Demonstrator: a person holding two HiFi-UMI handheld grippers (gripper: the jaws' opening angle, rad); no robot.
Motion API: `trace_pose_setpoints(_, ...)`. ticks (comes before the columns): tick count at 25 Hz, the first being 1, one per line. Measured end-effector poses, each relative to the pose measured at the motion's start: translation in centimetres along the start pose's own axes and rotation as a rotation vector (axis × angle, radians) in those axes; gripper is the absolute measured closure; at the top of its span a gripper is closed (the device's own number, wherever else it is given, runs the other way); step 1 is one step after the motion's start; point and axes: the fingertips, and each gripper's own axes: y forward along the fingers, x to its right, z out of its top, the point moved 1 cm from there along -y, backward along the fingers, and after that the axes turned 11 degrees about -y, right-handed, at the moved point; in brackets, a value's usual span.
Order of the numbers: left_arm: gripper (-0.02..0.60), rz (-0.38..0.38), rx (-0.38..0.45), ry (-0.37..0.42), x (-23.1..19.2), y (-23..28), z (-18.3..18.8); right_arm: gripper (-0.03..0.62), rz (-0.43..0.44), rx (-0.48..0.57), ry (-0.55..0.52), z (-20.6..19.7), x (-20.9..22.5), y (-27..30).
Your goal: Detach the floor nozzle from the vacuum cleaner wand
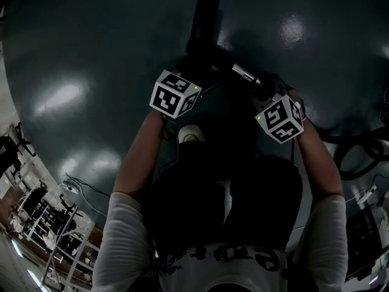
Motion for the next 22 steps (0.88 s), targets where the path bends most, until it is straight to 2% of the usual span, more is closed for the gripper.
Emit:
trace_pose_setpoints(2, 0.146, -0.102, 0.005, -0.014, 3.4, -2.0, 2.4, 0.445, 0.009, 0.012, 0.005, 2.2, 0.0, -3.3)
trace_pose_setpoints(3, 0.238, -0.132, 0.031, -0.031, 5.2, -3.4, 4.0, 0.445, 0.01, 0.014, 0.006, 3.3, 0.1, -5.2)
trace_pose_setpoints(4, 0.29, -0.146, 0.063, -0.051, 7.1, -5.2, 5.7, 0.445, 0.01, 0.018, 0.008, 4.4, 0.1, -7.4)
trace_pose_setpoints(6, 0.337, -0.149, 0.108, -0.067, 11.4, -9.6, 8.6, 0.447, 0.018, 0.033, 0.016, 6.8, -0.3, -12.5)
trace_pose_setpoints(10, 0.353, -0.076, 0.16, -0.004, 20.2, -20.6, 13.9, 0.447, 0.038, 0.111, 0.009, 13.9, -1.6, -23.7)
trace_pose_setpoints(14, 0.354, 0.0, 0.238, 0.082, 28.6, -33.5, 21.3, 0.447, 0.045, 0.228, -0.011, 23.9, -2.1, -36.2)
trace_pose_setpoints(17, 0.354, 0.034, 0.274, 0.146, 36.1, -44.1, 25.8, 0.447, 0.082, 0.314, 0.036, 31.8, -5.0, -46.8)
trace_pose_setpoints(20, 0.359, 0.095, 0.4, 0.253, 43.6, -53.7, 30.2, 0.447, 0.099, 0.389, 0.054, 38.5, -8.0, -56.9)
trace_pose_setpoints(22, 0.359, 0.137, 0.487, 0.339, 48.5, -57.7, 32.9, 0.447, 0.077, 0.423, 0.039, 40.7, -8.7, -62.5)
